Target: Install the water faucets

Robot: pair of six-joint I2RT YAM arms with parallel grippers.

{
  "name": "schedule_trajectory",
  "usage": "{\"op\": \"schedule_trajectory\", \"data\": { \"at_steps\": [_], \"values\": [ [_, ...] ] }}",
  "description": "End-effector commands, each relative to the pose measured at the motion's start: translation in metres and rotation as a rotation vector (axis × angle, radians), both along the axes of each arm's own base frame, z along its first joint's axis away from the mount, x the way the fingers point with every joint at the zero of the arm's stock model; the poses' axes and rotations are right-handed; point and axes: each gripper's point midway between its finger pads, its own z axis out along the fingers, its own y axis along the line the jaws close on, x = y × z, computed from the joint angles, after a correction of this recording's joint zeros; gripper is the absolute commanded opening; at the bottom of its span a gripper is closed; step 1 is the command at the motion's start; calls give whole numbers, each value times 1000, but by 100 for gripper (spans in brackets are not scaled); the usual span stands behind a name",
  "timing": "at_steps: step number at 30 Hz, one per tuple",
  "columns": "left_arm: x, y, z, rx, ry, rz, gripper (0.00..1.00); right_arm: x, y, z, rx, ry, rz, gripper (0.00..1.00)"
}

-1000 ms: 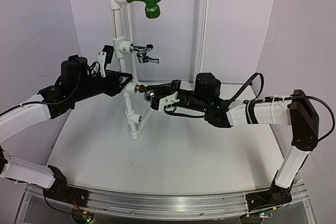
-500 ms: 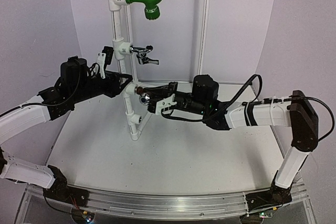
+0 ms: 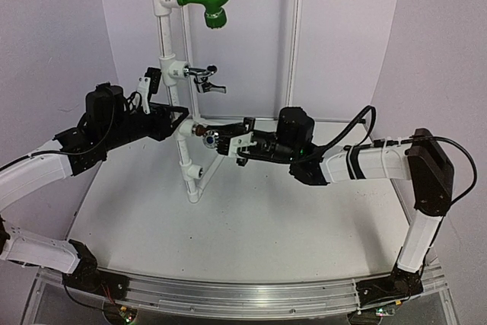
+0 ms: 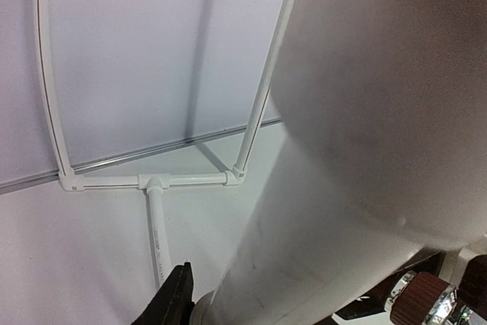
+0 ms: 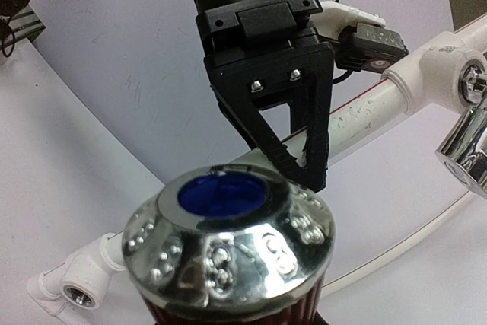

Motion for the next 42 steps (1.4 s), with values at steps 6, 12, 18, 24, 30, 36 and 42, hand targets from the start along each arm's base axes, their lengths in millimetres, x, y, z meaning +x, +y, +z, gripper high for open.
{"op": "schedule_trajectory", "data": {
  "at_steps": [6, 12, 18, 24, 30, 36, 42],
  "values": [
    [-15, -8, -40, -103, 279, -23, 0, 8, 7, 27, 93, 53, -5, 0],
    [-17, -8, -39, -114, 275, -26, 0, 13, 10, 23, 109, 154, -10, 0],
    [-19, -6, -36, -131, 268, -26, 0, 16, 10, 24, 175, 284, 0, 0],
    [-19, -4, -38, -150, 268, -12, 0, 22, 10, 25, 261, 435, 6, 0],
    [-18, -8, -41, -146, 269, -25, 0, 27, 11, 23, 312, 572, 14, 0],
    [-19, -10, -39, -138, 258, -39, 0, 31, 15, 21, 332, 718, 30, 0],
    [-20, -14, -39, -136, 252, -45, 0, 35, 18, 14, 365, 850, 37, 0]
  ]
}}
